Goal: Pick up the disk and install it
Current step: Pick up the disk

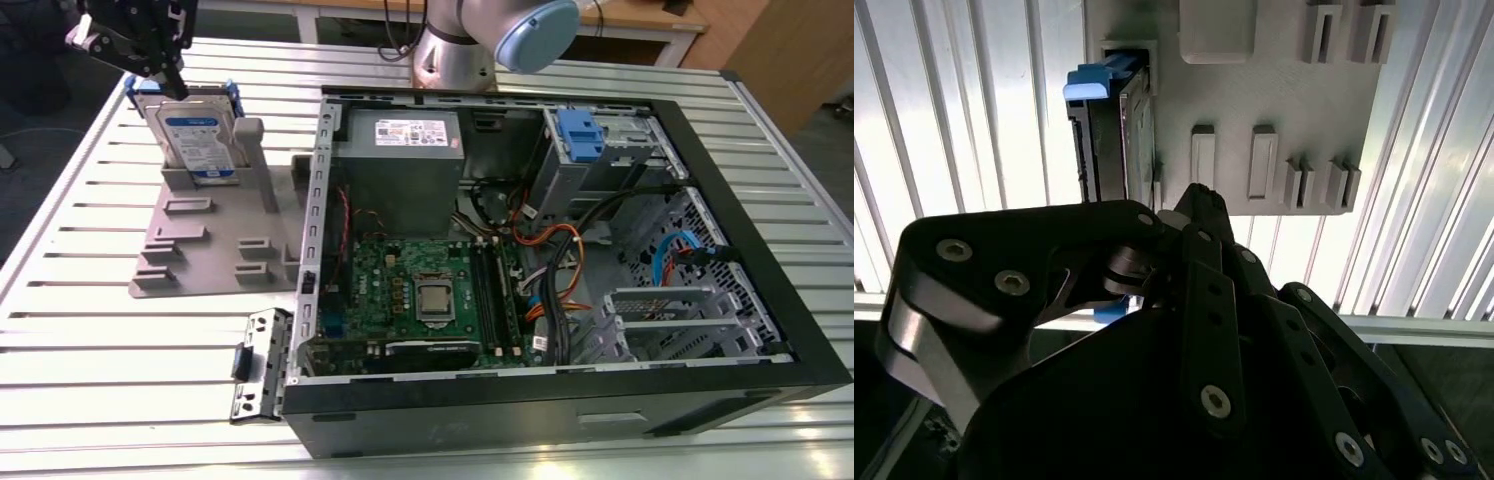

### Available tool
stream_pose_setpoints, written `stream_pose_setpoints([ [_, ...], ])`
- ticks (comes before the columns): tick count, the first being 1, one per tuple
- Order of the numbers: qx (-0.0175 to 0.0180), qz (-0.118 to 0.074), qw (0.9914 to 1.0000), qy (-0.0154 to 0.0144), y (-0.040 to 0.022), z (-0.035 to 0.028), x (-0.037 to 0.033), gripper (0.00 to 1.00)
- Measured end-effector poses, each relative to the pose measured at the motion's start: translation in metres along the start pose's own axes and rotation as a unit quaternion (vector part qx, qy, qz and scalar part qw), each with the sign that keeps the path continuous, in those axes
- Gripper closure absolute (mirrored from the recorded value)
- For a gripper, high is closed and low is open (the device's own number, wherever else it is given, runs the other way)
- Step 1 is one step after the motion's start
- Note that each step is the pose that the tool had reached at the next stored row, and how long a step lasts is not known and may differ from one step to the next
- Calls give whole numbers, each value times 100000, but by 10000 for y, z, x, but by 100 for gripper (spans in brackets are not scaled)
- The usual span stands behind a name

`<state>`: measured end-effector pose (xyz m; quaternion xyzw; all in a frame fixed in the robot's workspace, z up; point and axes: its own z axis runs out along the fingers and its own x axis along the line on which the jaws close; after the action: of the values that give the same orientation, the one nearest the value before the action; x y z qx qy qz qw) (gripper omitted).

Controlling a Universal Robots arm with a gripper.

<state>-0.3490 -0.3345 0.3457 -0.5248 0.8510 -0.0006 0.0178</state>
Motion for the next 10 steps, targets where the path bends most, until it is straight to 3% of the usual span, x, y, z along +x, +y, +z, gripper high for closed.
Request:
stream_pose_setpoints([
  [10, -43, -1483, 99989, -30, 0, 0, 0, 90],
])
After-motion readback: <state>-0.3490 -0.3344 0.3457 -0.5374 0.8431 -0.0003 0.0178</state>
